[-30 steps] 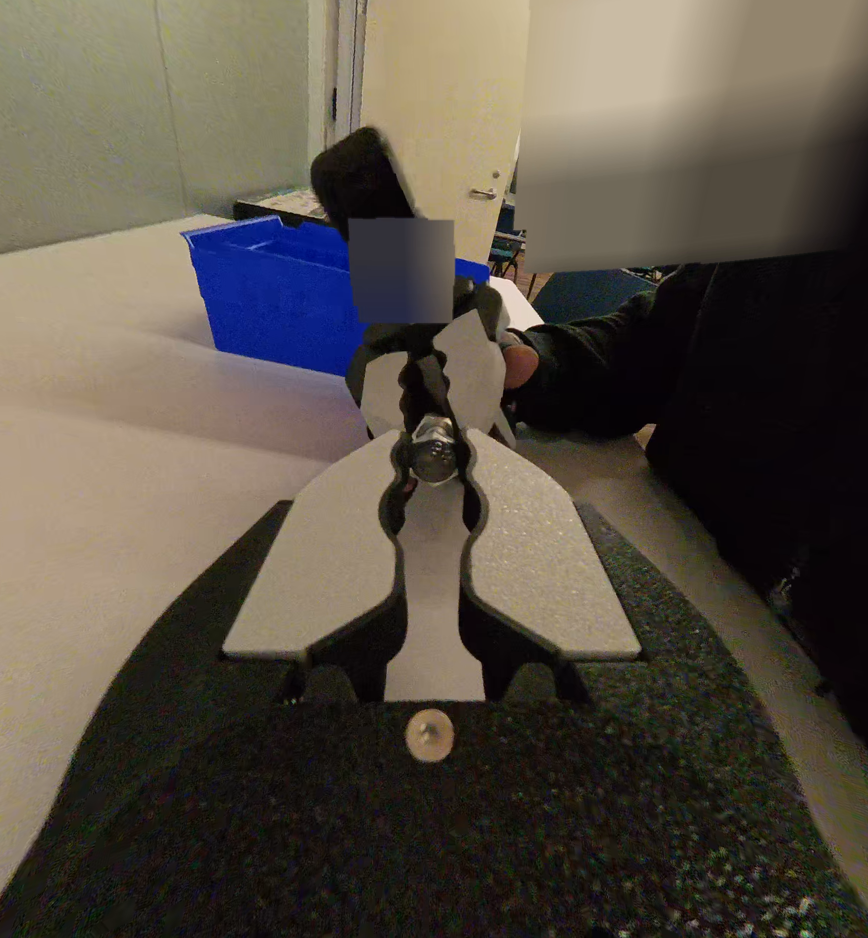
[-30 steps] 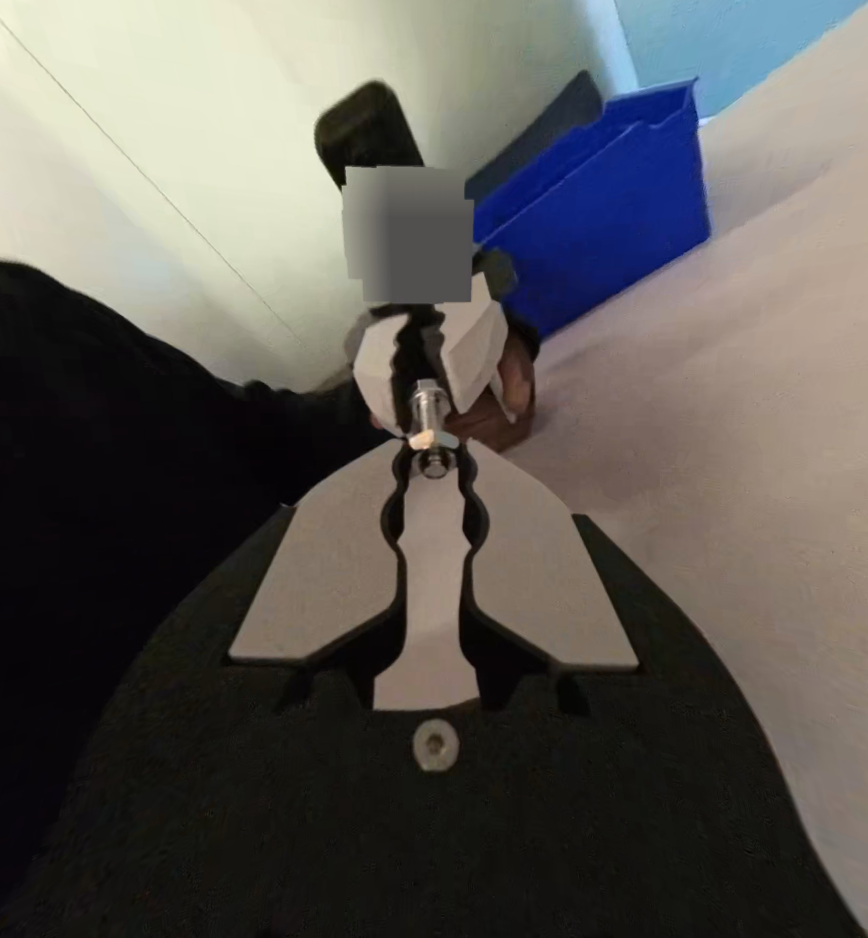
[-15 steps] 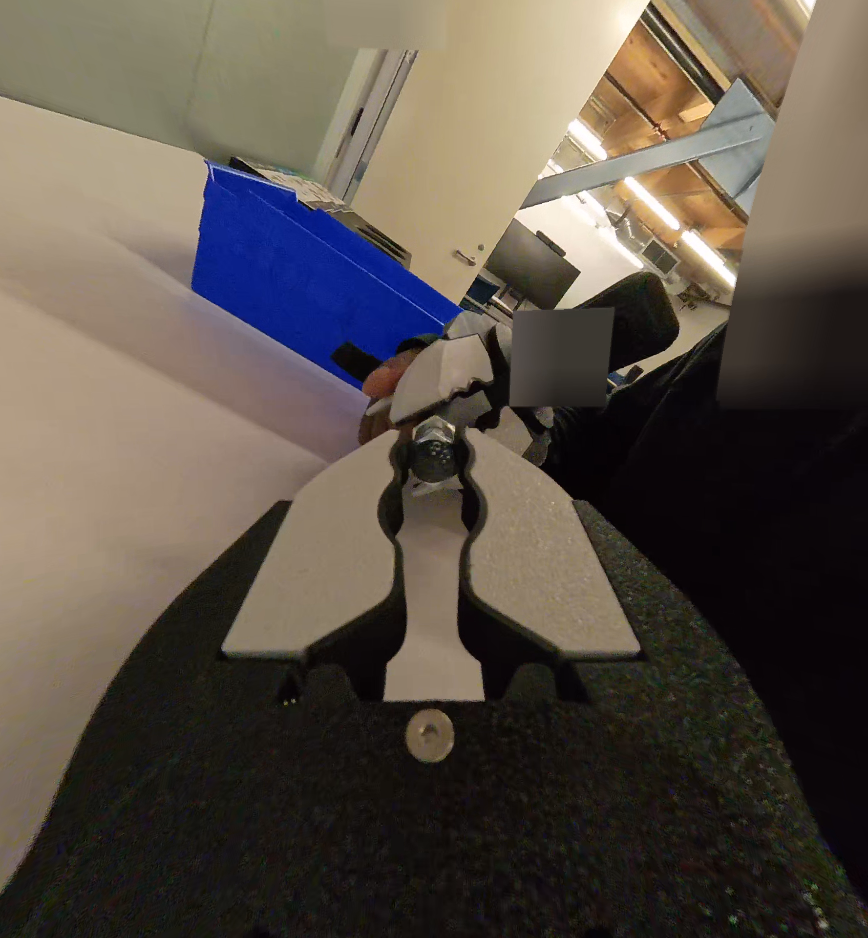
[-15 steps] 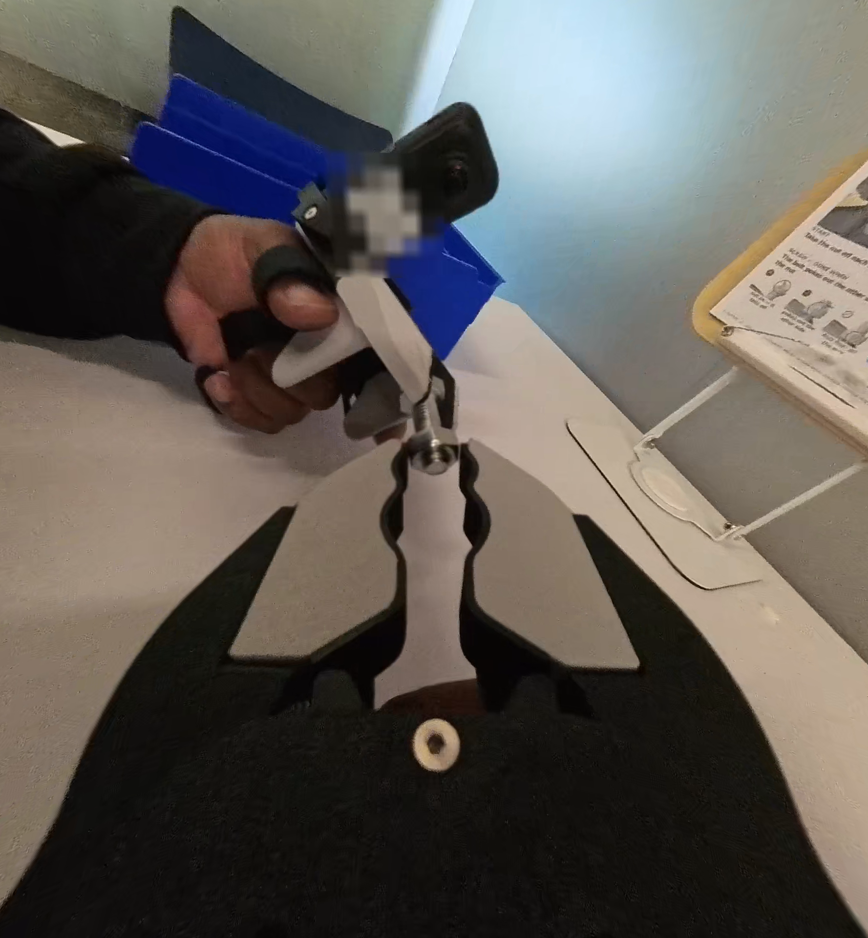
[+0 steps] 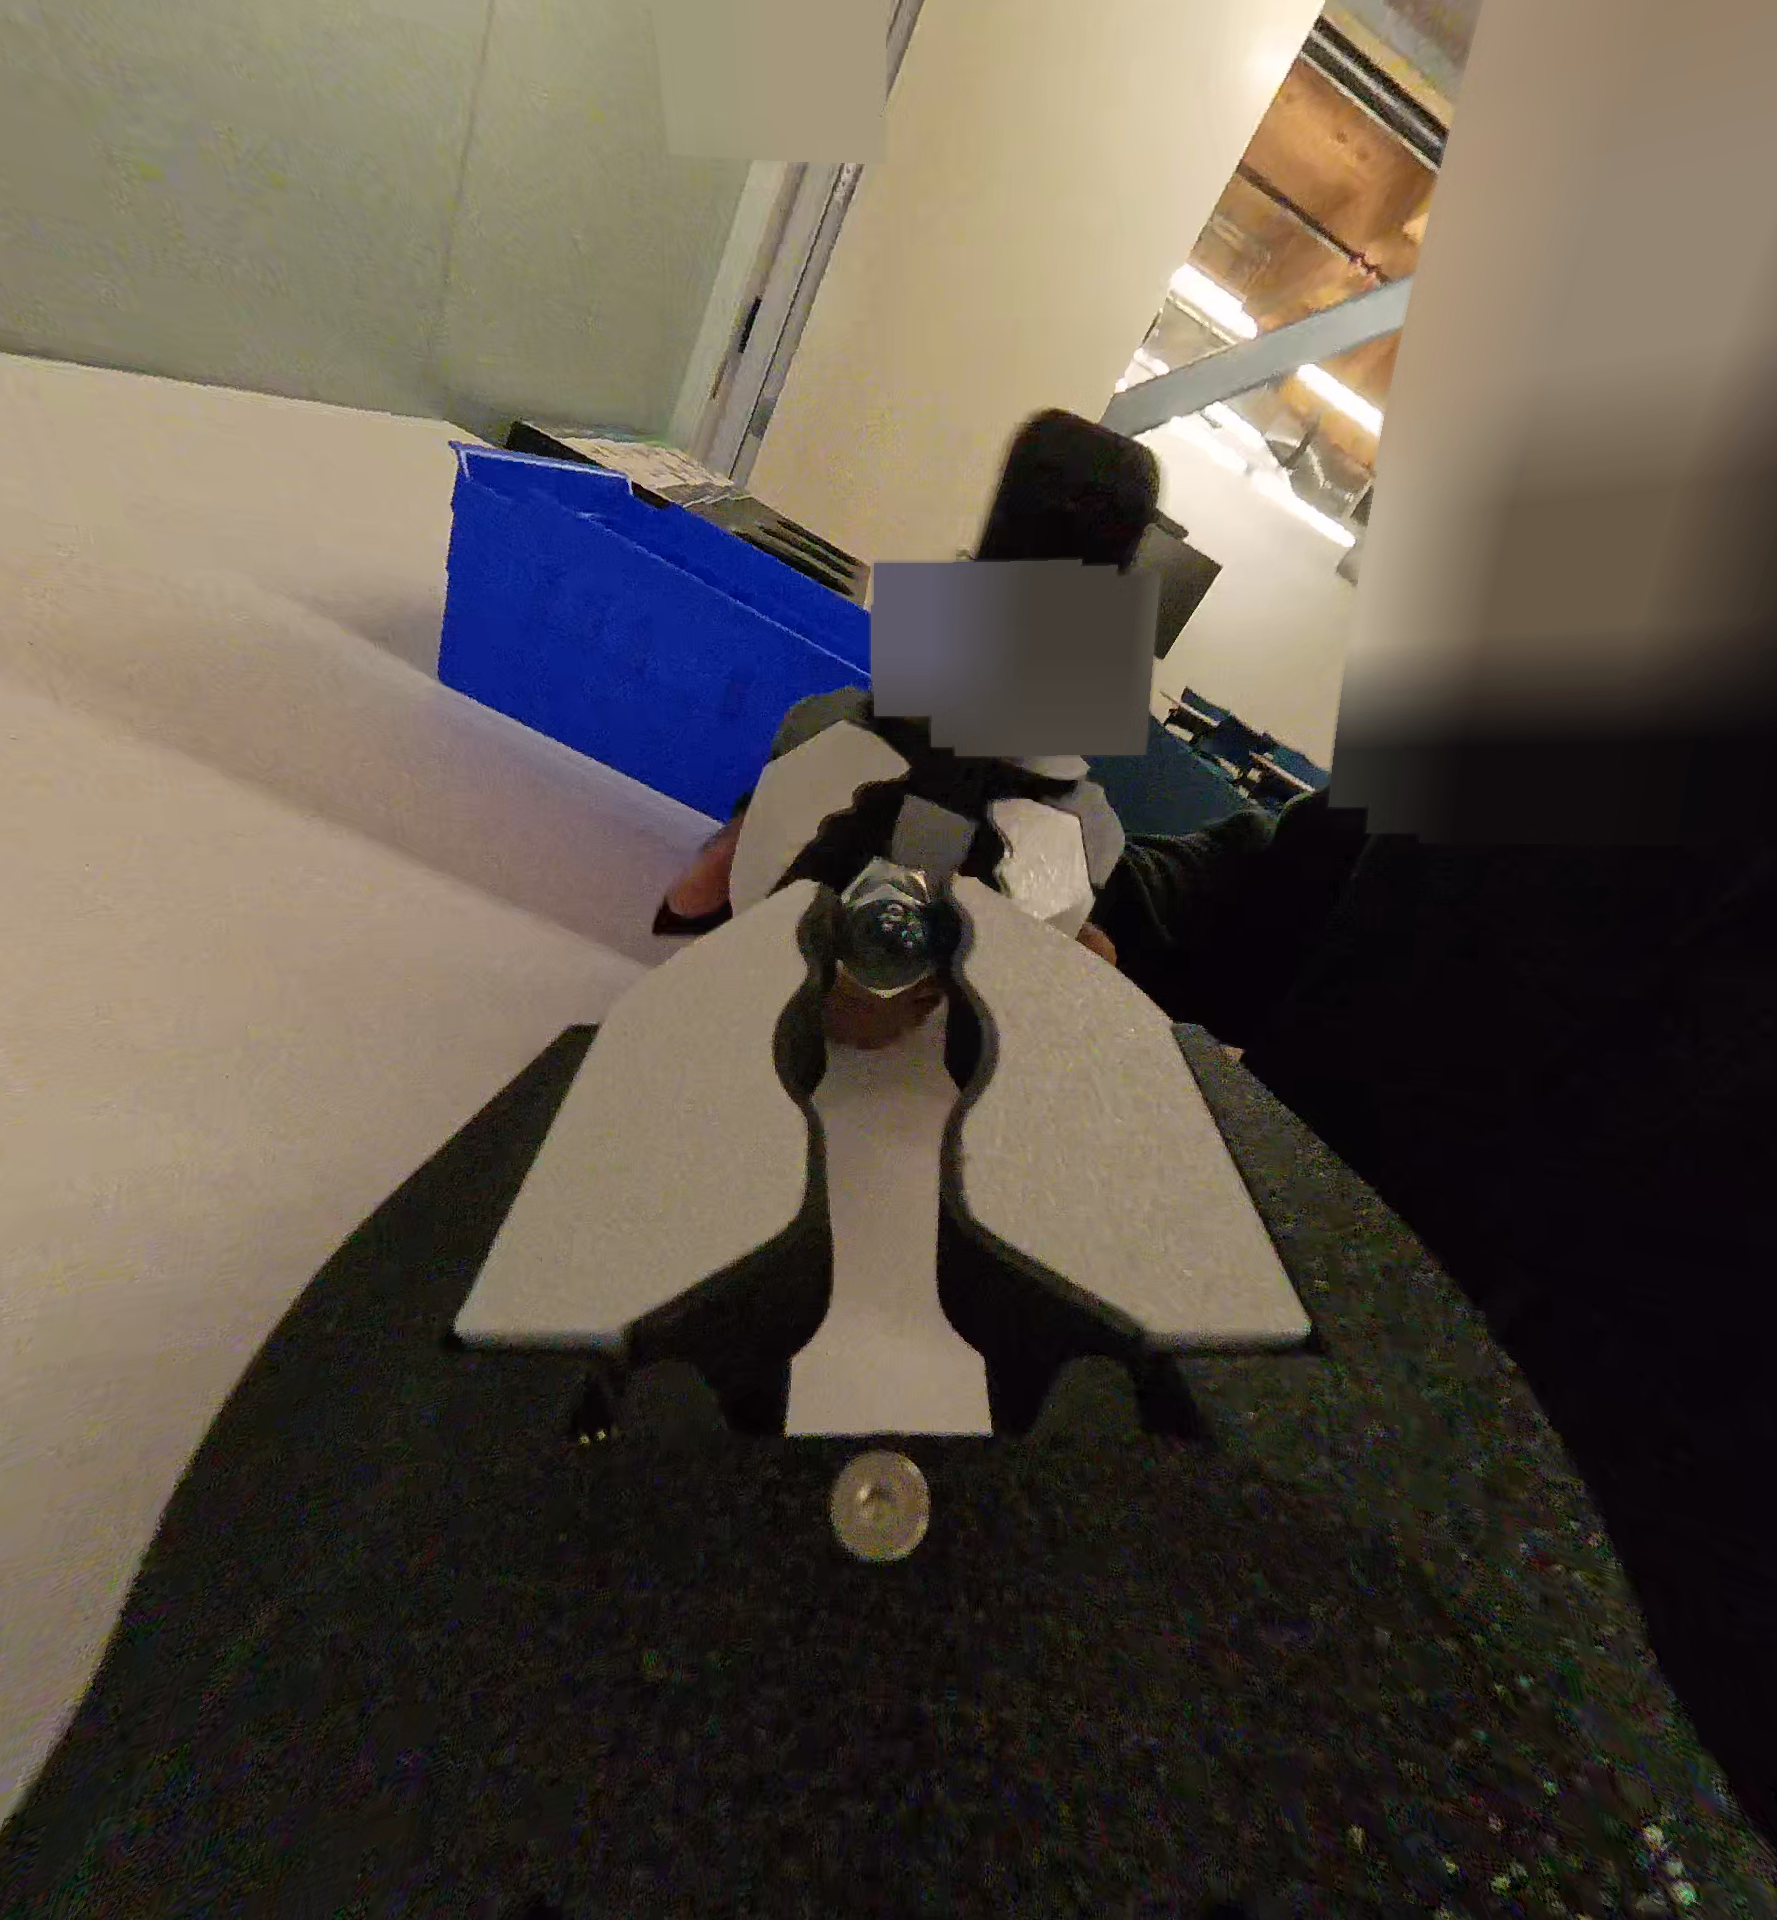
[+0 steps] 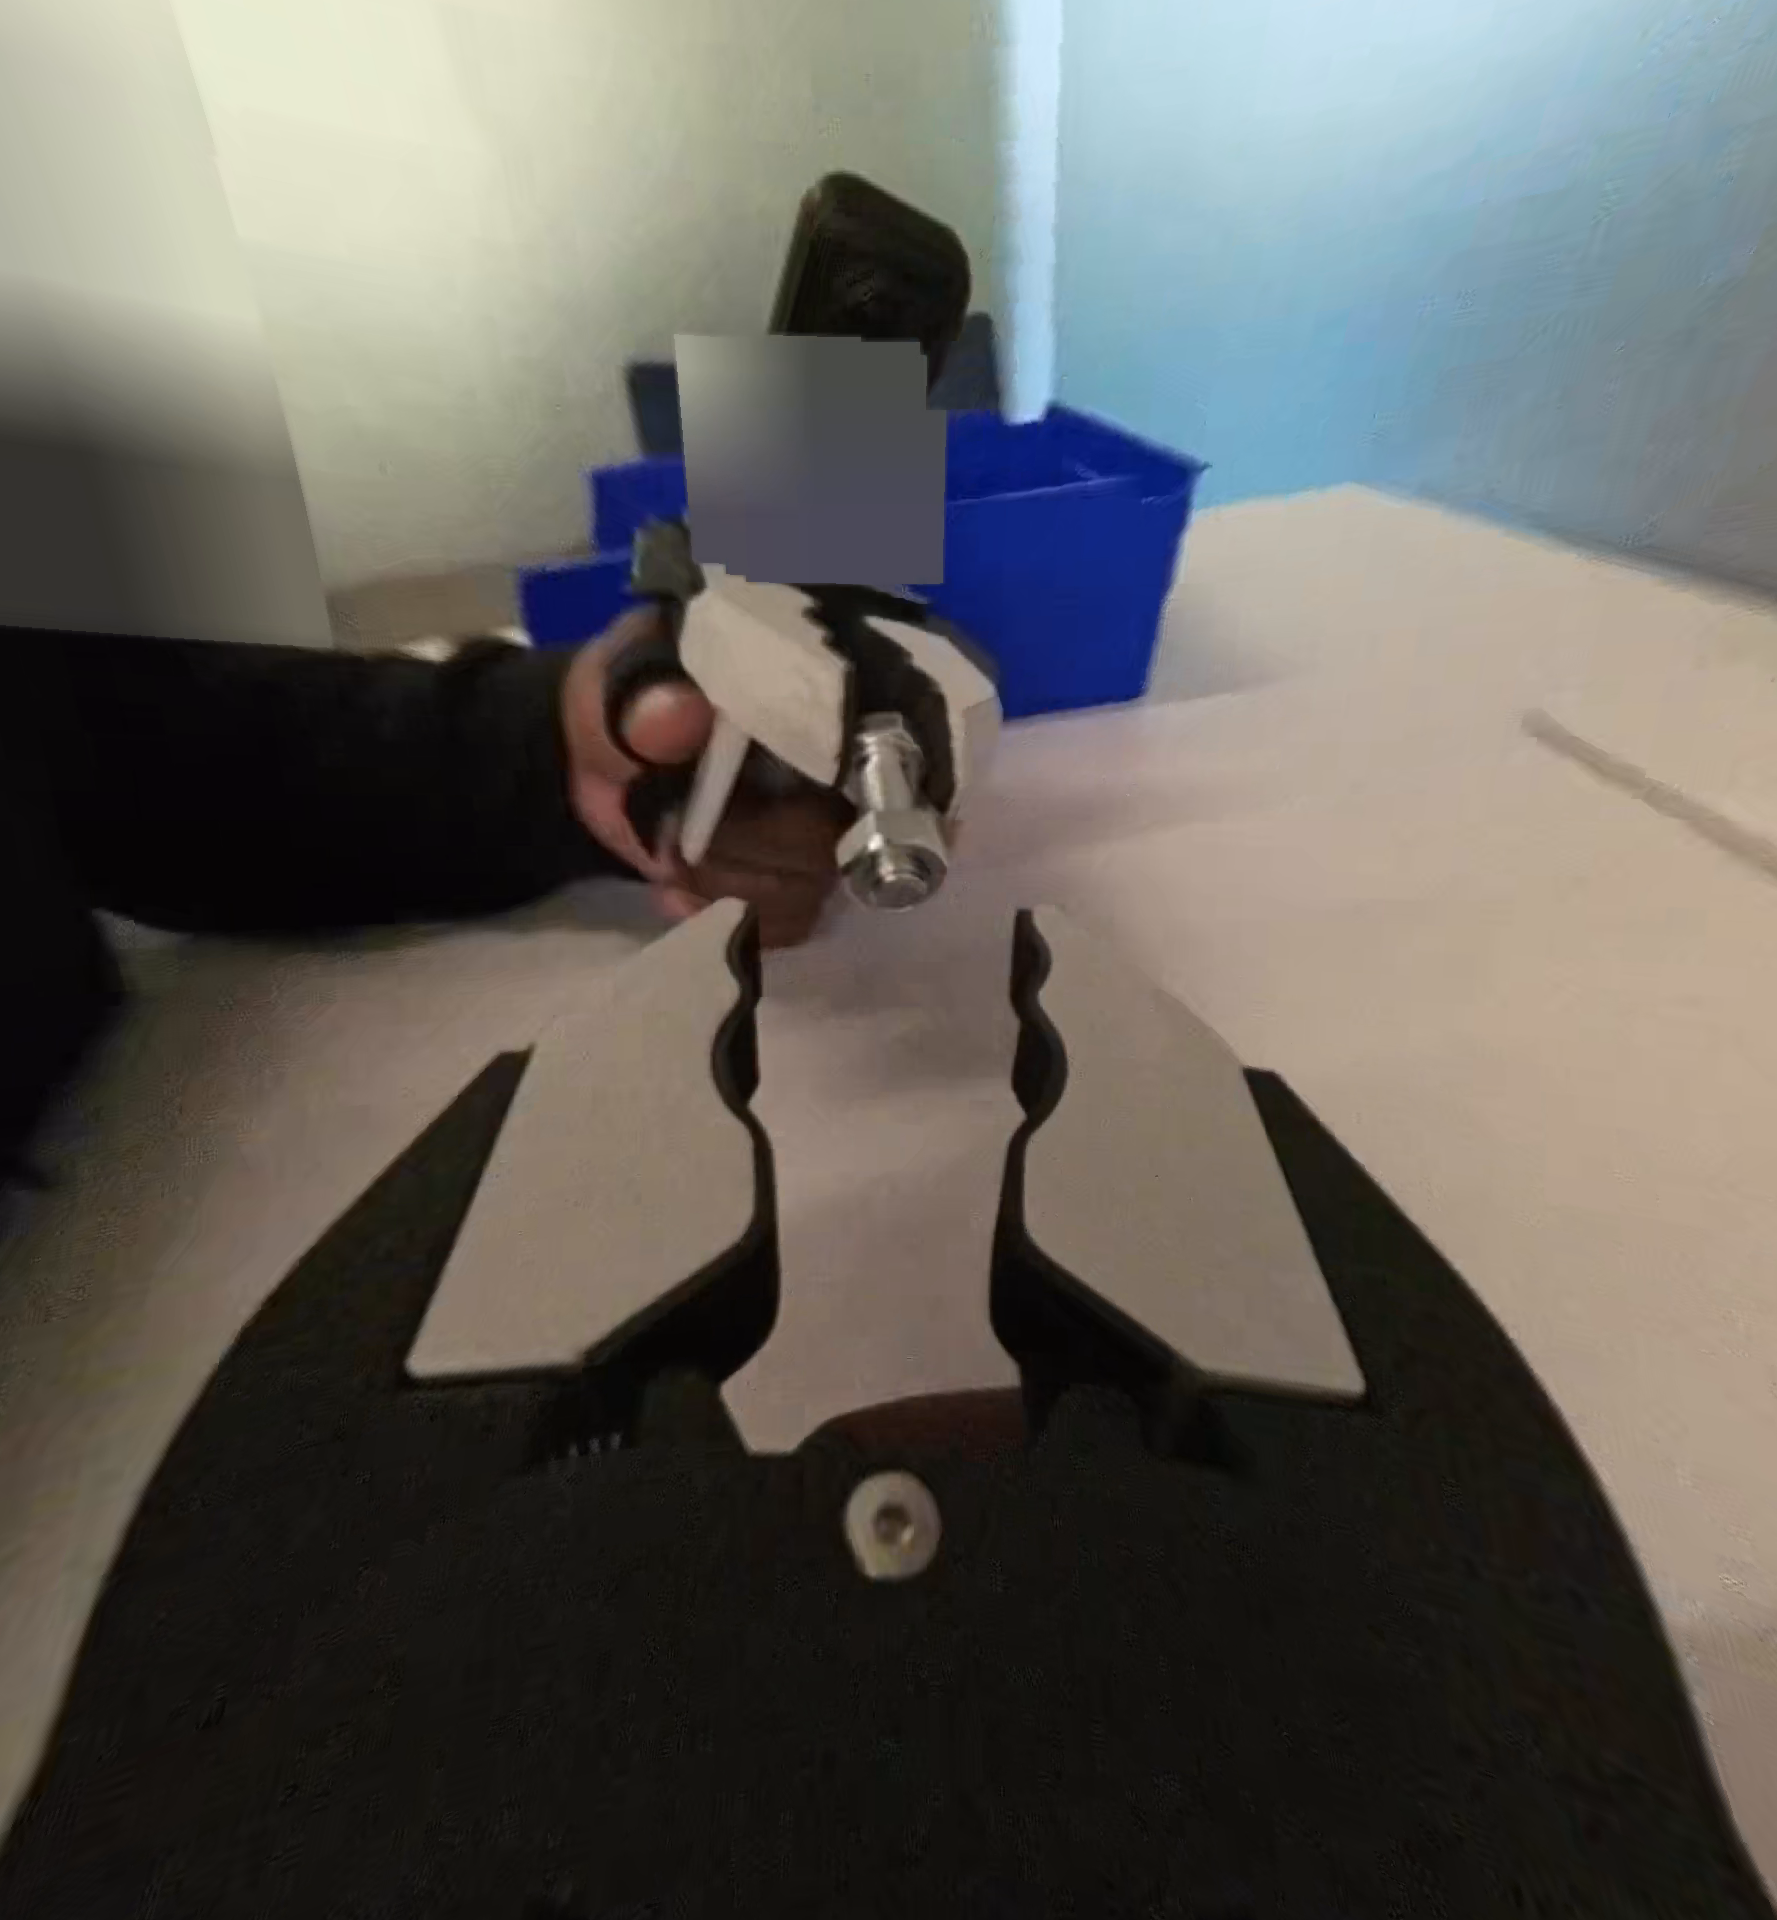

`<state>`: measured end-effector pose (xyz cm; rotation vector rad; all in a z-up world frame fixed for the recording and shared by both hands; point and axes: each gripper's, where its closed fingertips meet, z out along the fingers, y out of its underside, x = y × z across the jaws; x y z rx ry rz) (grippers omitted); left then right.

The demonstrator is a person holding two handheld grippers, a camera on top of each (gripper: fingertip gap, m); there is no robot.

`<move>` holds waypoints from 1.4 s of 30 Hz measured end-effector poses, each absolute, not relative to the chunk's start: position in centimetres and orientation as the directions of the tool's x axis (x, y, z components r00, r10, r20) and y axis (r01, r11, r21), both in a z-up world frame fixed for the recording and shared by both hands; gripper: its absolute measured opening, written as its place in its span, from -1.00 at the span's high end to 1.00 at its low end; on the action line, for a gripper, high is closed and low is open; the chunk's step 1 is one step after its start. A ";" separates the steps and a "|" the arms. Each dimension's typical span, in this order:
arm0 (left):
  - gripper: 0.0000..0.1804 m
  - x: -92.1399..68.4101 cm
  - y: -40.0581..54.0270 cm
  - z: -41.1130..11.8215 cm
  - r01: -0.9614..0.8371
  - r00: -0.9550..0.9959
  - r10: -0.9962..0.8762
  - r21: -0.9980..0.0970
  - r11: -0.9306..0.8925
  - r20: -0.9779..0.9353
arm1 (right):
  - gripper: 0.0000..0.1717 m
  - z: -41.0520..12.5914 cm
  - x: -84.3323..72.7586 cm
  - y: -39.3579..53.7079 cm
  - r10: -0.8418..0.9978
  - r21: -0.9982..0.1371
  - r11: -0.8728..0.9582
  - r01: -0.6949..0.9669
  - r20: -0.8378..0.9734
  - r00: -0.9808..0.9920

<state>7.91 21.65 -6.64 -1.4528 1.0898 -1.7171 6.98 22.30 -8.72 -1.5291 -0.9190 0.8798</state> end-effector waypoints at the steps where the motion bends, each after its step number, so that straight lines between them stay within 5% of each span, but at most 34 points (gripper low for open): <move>1: 0.81 7.9 21.8 -6.8 -0.050 -0.193 -0.855 -0.875 -0.482 0.482 | 0.45 -8.8 7.1 22.5 0.884 -0.987 -0.001 0.161 0.075 0.462; 4: 0.81 8.0 21.7 -7.2 -0.077 -0.197 -0.827 -0.850 -0.522 0.526 | 0.48 -8.4 7.0 22.3 0.794 -0.932 0.220 0.287 0.342 0.502; 8: 0.81 8.3 21.2 -7.6 -0.109 -0.197 -0.820 -0.843 -0.527 0.538 | 0.78 -8.2 7.0 22.3 0.725 -0.889 0.294 0.351 0.446 0.524; 10: 0.81 8.3 21.1 -7.5 -0.107 -0.210 -0.822 -0.848 -0.519 0.529 | 0.78 -8.0 6.9 22.1 0.809 -0.949 0.181 0.259 0.293 0.509; 12: 0.81 8.2 20.8 -7.4 -0.107 -0.222 -0.845 -0.873 -0.475 0.487 | 0.78 -7.9 6.8 21.6 0.907 -0.991 -0.104 0.090 -0.057 0.418; 14: 0.81 8.3 20.2 -7.3 -0.108 -0.241 -0.877 -0.910 -0.401 0.415 | 0.78 -7.2 6.9 20.9 0.877 -0.907 -0.416 -0.067 -0.420 0.233; 16: 0.81 8.5 19.9 -7.3 -0.105 -0.226 -0.909 -0.937 -0.333 0.349 | 0.79 -6.7 7.2 20.9 0.803 -0.807 -0.574 -0.138 -0.588 0.096; 19: 0.81 8.5 20.4 -6.7 -0.068 -0.209 -0.904 -0.928 -0.366 0.372 | 0.60 -7.0 7.4 22.0 0.870 -0.905 -0.400 -0.144 -0.425 0.249; 22: 0.81 8.2 21.2 -6.5 -0.044 -0.203 -0.865 -0.887 -0.459 0.458 | 0.53 -7.4 7.5 22.3 0.902 -0.997 -0.072 0.032 -0.051 0.428; 26: 0.81 8.1 21.5 -6.9 -0.058 -0.208 -0.829 -0.852 -0.520 0.520 | 0.52 -8.0 7.3 22.5 0.780 -0.925 0.251 0.287 0.368 0.506; 30: 0.81 8.4 21.0 -7.4 -0.103 -0.209 -0.812 -0.838 -0.536 0.545 | 0.77 -8.3 7.1 22.6 0.680 -0.846 0.346 0.406 0.525 0.513; 32: 0.81 8.4 21.0 -7.4 -0.104 -0.207 -0.821 -0.847 -0.522 0.532 | 0.77 -8.4 7.0 22.4 0.762 -0.905 0.250 0.343 0.403 0.507; 35: 0.81 8.4 20.7 -7.6 -0.112 -0.203 -0.869 -0.893 -0.437 0.451 | 0.77 -8.5 6.7 21.7 0.908 -0.982 -0.143 0.121 -0.081 0.410; 38: 0.81 8.4 20.3 -7.3 -0.108 -0.207 -0.902 -0.925 -0.363 0.379 | 0.77 -7.8 6.8 20.9 0.823 -0.841 -0.537 -0.065 -0.539 0.178; 42: 0.81 8.3 20.9 -6.7 -0.066 -0.202 -0.881 -0.903 -0.424 0.428 | 0.60 -6.5 7.5 21.7 0.868 -0.899 -0.412 -0.147 -0.436 0.238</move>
